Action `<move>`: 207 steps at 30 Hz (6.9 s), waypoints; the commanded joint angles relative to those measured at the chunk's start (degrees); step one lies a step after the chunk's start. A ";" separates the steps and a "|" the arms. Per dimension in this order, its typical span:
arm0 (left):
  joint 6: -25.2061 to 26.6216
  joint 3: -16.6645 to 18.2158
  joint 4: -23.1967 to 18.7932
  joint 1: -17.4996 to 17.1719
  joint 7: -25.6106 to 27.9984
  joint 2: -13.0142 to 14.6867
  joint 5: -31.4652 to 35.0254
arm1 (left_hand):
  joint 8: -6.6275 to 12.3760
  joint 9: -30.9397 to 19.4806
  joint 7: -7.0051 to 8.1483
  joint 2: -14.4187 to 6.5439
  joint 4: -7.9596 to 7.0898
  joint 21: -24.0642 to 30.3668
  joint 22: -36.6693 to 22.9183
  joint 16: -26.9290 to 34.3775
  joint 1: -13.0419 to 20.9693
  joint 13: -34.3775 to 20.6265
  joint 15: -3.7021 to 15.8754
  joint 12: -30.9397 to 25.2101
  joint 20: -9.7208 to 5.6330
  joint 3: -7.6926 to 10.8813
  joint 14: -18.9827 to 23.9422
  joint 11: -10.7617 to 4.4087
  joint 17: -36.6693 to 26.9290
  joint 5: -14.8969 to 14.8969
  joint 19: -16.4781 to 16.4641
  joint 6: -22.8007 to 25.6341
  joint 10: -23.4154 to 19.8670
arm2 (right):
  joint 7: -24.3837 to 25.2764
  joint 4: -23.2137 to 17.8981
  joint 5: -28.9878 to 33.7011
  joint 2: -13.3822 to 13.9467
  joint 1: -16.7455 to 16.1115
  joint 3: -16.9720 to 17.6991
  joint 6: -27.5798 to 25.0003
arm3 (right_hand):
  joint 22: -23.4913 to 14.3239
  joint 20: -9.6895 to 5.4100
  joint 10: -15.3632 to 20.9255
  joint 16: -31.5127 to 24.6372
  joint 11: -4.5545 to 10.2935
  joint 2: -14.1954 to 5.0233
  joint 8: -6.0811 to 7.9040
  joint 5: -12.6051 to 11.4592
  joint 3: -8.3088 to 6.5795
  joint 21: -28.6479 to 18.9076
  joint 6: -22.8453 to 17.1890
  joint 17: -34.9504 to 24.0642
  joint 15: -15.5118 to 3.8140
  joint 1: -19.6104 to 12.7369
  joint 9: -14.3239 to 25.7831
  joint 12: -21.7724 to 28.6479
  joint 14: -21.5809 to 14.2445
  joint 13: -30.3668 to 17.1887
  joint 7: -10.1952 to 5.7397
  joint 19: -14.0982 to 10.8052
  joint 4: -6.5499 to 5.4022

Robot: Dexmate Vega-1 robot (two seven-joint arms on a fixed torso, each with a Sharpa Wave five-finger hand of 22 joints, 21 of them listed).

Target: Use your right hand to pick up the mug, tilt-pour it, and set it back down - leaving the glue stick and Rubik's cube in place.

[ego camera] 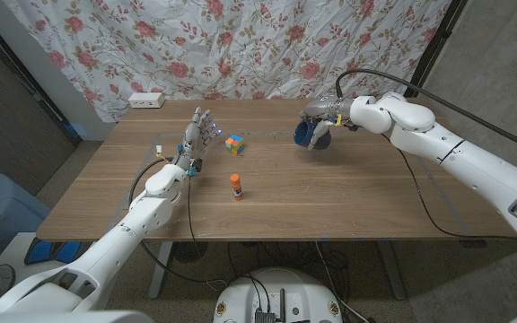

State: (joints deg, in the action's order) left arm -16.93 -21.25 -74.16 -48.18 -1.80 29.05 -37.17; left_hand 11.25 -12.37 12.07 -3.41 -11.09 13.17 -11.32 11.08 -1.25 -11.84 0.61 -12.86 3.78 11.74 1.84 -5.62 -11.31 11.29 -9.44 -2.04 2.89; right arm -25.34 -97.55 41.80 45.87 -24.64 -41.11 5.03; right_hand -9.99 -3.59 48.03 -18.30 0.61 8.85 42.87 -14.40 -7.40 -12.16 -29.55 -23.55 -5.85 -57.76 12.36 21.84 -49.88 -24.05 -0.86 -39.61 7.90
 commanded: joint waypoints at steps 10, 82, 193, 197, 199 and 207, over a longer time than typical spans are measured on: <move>0.00 0.02 0.03 0.01 0.04 0.02 -0.01 | 0.38 -0.16 0.41 -6.79 -0.07 0.36 -0.20 0.29 -0.17 -0.28 0.00 -0.24 -0.03 0.34 0.27 -0.27 -0.30 0.26 -0.50 -0.07 0.15 | 8.49 -1.80 -16.62 1.48 -7.78 6.74 -5.58 | -0.26 -5.39 11.15 0.57 11.20 -15.14 11.77 -0.36 -0.62 -0.31 -10.97 -0.11 -7.07 -1.46 -0.17 -0.28 -0.10 -4.12 -11.24 -0.77 -0.33; -0.01 0.01 0.00 -0.02 0.06 0.01 0.00 | 0.37 -0.15 0.38 -6.79 -0.07 0.37 -0.21 0.30 -0.17 -0.28 0.04 -0.22 -0.03 0.34 0.30 -0.34 -0.30 0.26 -0.51 -0.08 0.20 | 34.27 23.85 -38.84 -11.71 -15.30 7.29 18.11 | -0.35 -4.59 10.81 1.85 11.14 -14.53 10.14 0.08 -0.06 0.27 -10.63 -1.28 -7.10 -0.57 -0.97 -1.57 2.26 -5.03 -11.31 0.24 0.18; -0.08 0.00 0.12 0.02 0.00 -0.02 0.00 | 0.34 -0.15 0.42 -6.79 -0.06 0.37 -0.21 0.29 -0.17 -0.28 -0.01 -0.25 -0.05 0.34 0.28 -0.42 -0.30 0.26 -0.52 -0.15 0.13 | 35.97 37.07 -34.04 -17.54 -10.23 -0.99 22.51 | -0.32 -0.25 -8.38 4.99 10.82 -6.94 -2.14 -3.32 4.71 0.74 4.57 -3.85 -3.87 3.00 -1.75 -11.41 16.51 -3.02 -11.78 4.43 -0.18; -0.08 0.00 0.12 0.01 0.01 -0.02 0.00 | 0.36 -0.15 0.43 -6.79 -0.06 0.38 -0.21 0.29 -0.17 -0.28 0.01 -0.23 -0.01 0.34 0.26 -0.42 -0.30 0.26 -0.53 -0.12 0.17 | 34.75 36.59 -34.30 -17.22 -9.99 -1.09 21.61 | -0.33 0.02 -9.93 5.39 10.07 -6.44 -3.57 -4.05 5.05 0.77 6.51 -3.47 -2.96 3.37 -1.78 -11.45 17.30 -2.94 -11.74 4.82 -0.31; -0.08 0.00 0.11 0.00 0.01 -0.02 0.00 | 0.36 -0.15 0.43 -6.79 -0.06 0.38 -0.21 0.29 -0.17 -0.28 0.01 -0.25 -0.03 0.34 0.27 -0.37 -0.30 0.26 -0.55 -0.12 0.13 | 33.96 36.53 -34.67 -17.12 -9.86 -1.13 21.45 | -0.32 0.31 -10.80 5.63 9.74 -6.17 -4.16 -4.41 5.29 0.80 7.11 -3.41 -2.63 3.72 -1.77 -11.51 18.06 -2.83 -11.75 5.05 -0.46; -0.07 0.00 0.10 0.00 0.01 -0.01 0.01 | 0.36 -0.15 0.41 -6.79 -0.07 0.37 -0.21 0.29 -0.17 -0.28 0.01 -0.23 -0.01 0.34 0.28 -0.37 -0.30 0.26 -0.51 -0.11 0.19 | 33.17 36.72 -34.74 -17.01 -9.42 -1.30 21.46 | -0.32 1.21 -14.06 5.87 8.67 -5.68 -6.86 -5.59 6.30 0.97 10.61 -3.28 -1.16 5.51 -1.74 -11.51 20.08 -2.46 -11.71 6.38 -1.32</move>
State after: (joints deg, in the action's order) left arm -17.01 -21.24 -74.08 -48.17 -1.80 29.04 -37.18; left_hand 11.36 -12.37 12.08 -3.41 -11.09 13.18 -11.32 11.08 -1.25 -11.84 0.61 -12.86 3.78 11.74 1.84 -5.62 -11.31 11.29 -9.44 -2.04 2.89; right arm 9.41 -60.65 7.30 28.47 -34.66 -42.12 27.13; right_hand -10.13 -2.44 34.54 -12.61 9.33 4.43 36.52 -19.51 -1.58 -11.21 -19.11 -26.81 -2.86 -55.55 10.56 10.37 -30.25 -26.54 -12.33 -33.71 6.72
